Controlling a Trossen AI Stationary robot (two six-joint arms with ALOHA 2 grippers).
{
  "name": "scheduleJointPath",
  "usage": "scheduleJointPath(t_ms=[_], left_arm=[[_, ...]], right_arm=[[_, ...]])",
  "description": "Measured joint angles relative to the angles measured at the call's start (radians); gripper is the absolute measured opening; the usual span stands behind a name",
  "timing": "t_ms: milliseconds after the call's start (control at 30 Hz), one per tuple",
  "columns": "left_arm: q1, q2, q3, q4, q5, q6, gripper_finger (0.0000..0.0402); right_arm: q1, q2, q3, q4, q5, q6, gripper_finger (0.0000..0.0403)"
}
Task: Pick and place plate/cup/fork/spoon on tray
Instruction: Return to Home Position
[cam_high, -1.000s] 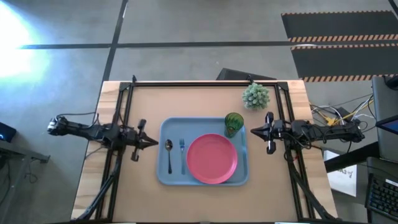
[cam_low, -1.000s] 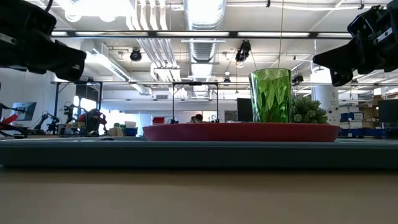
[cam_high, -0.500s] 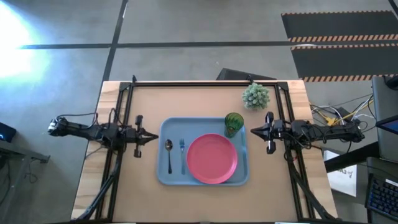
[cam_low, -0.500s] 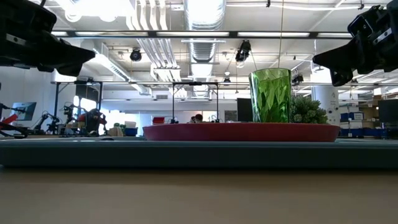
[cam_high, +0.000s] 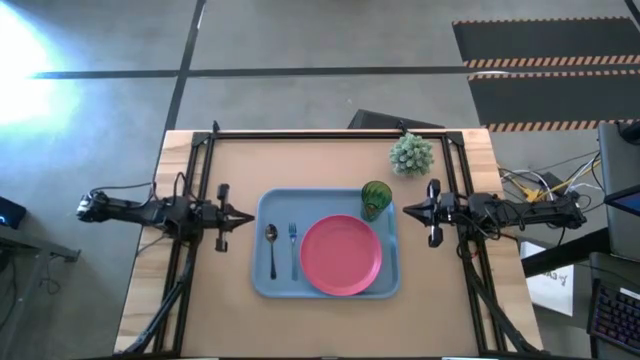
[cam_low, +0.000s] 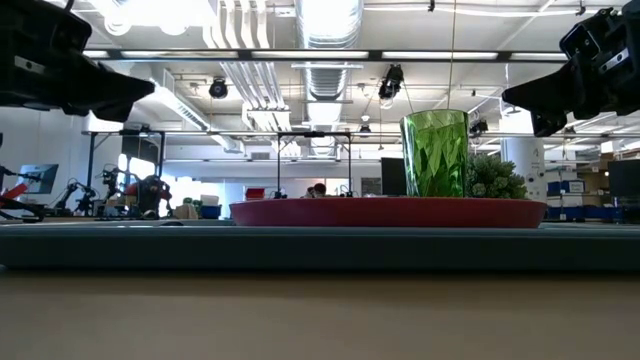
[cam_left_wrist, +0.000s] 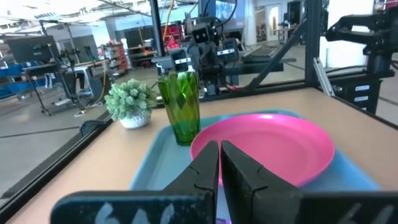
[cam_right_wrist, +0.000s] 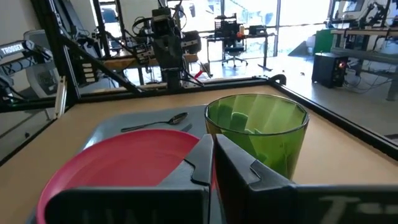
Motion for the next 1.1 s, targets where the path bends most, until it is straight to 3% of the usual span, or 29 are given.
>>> scheduleJointPath(t_ms=[1100], left_arm=[[0.001, 0.046, 0.000, 0.029, 0.022, 0.042, 0.0000]], right_arm=[[0.000, 0.000, 0.000, 0.001, 0.000, 0.060, 0.0009]])
